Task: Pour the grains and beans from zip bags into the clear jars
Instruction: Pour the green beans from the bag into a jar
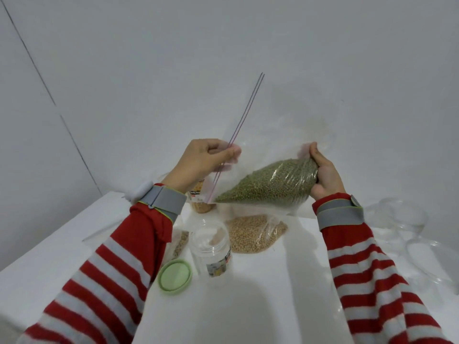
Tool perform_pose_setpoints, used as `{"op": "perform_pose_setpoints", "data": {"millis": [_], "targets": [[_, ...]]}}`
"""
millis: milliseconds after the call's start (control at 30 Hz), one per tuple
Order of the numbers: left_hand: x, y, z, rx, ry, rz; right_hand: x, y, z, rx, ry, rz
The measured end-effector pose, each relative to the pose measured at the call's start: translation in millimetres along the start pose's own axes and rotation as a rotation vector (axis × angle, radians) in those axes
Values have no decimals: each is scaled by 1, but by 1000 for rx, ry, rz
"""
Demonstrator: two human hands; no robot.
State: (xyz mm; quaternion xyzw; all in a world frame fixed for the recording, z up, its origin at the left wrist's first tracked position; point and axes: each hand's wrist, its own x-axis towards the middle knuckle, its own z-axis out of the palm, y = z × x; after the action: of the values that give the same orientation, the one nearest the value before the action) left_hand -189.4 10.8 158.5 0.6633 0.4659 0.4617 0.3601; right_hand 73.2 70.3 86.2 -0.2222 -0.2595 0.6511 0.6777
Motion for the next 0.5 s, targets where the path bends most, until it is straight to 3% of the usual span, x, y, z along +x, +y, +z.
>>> {"op": "perform_pose_setpoints", "data": {"millis": [133, 500], "targets": [[-14, -17, -9, 22, -49, -109, -1, -1, 7, 35, -12, 30], [-37, -46, -22, 71, -48, -140, 7, -3, 18, -293, -2, -53]]}}
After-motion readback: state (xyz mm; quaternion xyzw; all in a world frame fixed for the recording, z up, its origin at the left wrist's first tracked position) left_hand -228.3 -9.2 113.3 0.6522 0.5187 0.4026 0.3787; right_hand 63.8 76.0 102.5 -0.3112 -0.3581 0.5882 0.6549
